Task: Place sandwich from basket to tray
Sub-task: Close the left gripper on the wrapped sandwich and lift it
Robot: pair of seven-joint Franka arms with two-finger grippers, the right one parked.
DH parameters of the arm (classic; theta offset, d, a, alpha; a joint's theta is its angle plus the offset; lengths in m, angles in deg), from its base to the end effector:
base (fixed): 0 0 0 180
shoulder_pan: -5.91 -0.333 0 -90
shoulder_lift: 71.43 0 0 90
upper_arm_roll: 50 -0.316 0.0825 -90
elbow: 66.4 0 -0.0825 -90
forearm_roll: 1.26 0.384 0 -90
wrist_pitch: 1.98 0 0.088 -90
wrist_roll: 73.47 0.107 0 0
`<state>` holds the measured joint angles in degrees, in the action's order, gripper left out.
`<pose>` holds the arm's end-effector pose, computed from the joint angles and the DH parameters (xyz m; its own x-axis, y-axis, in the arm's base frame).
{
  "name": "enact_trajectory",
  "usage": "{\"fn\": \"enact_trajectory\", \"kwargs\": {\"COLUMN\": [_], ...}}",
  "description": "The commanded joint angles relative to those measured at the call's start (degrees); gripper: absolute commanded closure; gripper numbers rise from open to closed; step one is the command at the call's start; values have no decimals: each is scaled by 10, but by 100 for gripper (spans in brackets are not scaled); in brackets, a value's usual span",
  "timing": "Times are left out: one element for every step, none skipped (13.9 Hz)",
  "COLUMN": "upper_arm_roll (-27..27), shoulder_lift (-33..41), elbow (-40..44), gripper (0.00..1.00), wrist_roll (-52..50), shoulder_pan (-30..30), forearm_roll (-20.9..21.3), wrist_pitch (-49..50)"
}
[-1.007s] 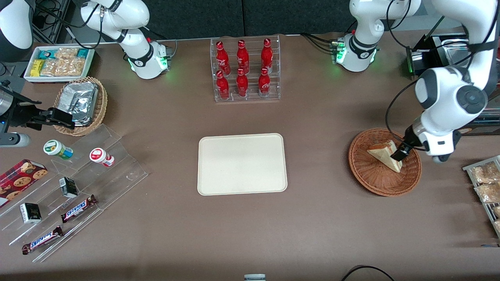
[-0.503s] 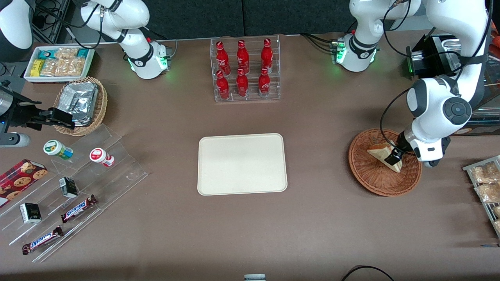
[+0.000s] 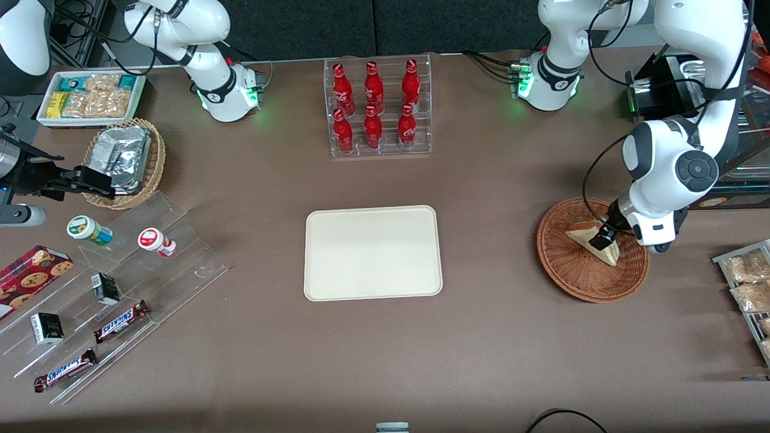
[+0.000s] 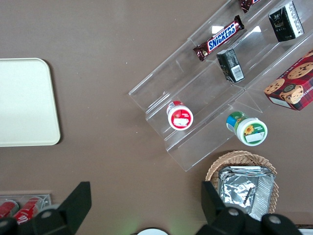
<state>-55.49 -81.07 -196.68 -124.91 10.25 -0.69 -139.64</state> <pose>0.5283 0.0108 0.2800 0.6141 0.7892 -0.0067 0.7882 -0.6138 -0.0443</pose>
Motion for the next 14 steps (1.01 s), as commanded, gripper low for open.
{"fn": "enact_trajectory", "kwargs": {"upper_arm_roll": [-2, -2, -2, -2, -3, -2, -3, -3, -3, -3, -3, -3, -3, -4], "shoulder_lift": [6, 2, 0, -2, -7, -13, -14, -14, -14, -14, -14, -13, -12, -6], "elbow": [-31, -33, -33, -34, -36, -35, -36, -36, -37, -37, -37, -36, -34, -33], "gripper": [0, 0, 0, 0, 2, 7, 19, 34, 47, 55, 64, 67, 68, 68], "wrist_roll": [-13, -13, -13, -13, -13, -13, -13, -13, -11, -11, -11, -10, -11, -11], "shoulder_pan": [-2, -2, -2, -2, -2, -2, -2, -2, -2, -2, -2, -2, -2, -2], "forearm_roll": [9, 8, 8, 8, 8, 8, 8, 8, 9, 9, 8, 8, 8, 8], "wrist_pitch": [-46, -49, -52, -58, -62, -63, -66, -67, -67, -67, -67, -66, -64, -60]}}
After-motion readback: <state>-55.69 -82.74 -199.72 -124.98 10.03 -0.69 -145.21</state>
